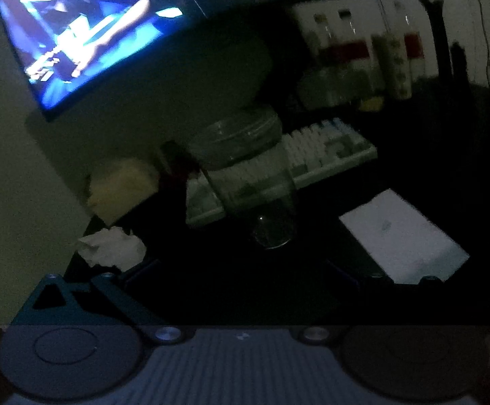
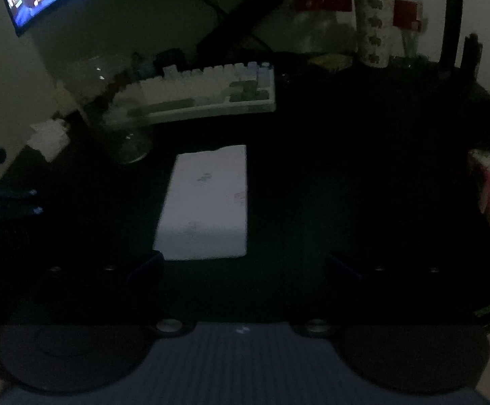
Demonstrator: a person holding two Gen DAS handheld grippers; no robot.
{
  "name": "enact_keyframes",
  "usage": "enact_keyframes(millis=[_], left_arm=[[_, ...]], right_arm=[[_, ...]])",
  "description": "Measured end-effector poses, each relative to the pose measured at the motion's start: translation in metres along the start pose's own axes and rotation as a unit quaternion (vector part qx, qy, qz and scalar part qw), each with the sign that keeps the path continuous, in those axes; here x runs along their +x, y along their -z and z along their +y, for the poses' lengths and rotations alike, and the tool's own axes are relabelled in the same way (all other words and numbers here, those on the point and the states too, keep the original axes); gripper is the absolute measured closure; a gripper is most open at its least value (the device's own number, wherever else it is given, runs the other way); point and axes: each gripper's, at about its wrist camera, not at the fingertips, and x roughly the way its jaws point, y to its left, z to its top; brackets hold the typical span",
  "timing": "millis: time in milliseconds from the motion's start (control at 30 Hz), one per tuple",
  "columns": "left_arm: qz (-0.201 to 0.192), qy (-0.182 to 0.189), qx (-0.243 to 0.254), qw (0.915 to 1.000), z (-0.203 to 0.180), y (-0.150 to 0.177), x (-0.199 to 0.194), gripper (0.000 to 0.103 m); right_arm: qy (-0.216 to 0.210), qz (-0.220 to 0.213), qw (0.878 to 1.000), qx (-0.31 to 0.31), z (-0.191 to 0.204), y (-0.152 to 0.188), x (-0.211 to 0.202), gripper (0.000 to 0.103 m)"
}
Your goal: Clean container
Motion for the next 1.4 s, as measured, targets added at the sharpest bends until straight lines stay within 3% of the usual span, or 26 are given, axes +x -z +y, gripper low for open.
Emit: enact_keyframes(millis=[367,567,700,933,1100,1233,1400], left_arm=[[-0.018,0.018,0.090,0.9956,-0.004,-0.050,0.025,0.000],[-0.033,0.035,0.120,0.9916,-0.004,-0.074,0.036,0.000],[-0.044,0.024,0.160,0.9859,-0.012,-0.083,0.045,0.000],[-0.038,0.014,0.181,0.9826,-0.020,-0.088,0.060,0.004],[-0.011,0.017,0.178,0.9839,-0.019,-0.092,0.067,0.030],[0.000,0.026,0.179,0.9835,-0.019,-0.088,0.064,0.053],[-0.005,0.029,0.188,0.9817,-0.021,-0.083,0.060,0.057]], right_arm=[[0.026,0.027,0.998,-0.043,-0.008,-0.028,0.033,0.000],[0.012,0.059,0.997,-0.051,-0.001,-0.039,0.054,0.000],[0.008,0.067,0.996,-0.055,0.009,-0.045,0.065,0.000],[0.002,0.072,0.995,-0.074,0.024,-0.049,0.074,0.000],[0.000,0.073,0.995,-0.071,0.023,-0.048,0.075,0.000],[-0.032,0.089,0.995,-0.039,0.014,-0.049,0.080,0.000],[-0.026,0.086,0.995,-0.037,0.014,-0.050,0.082,0.000]])
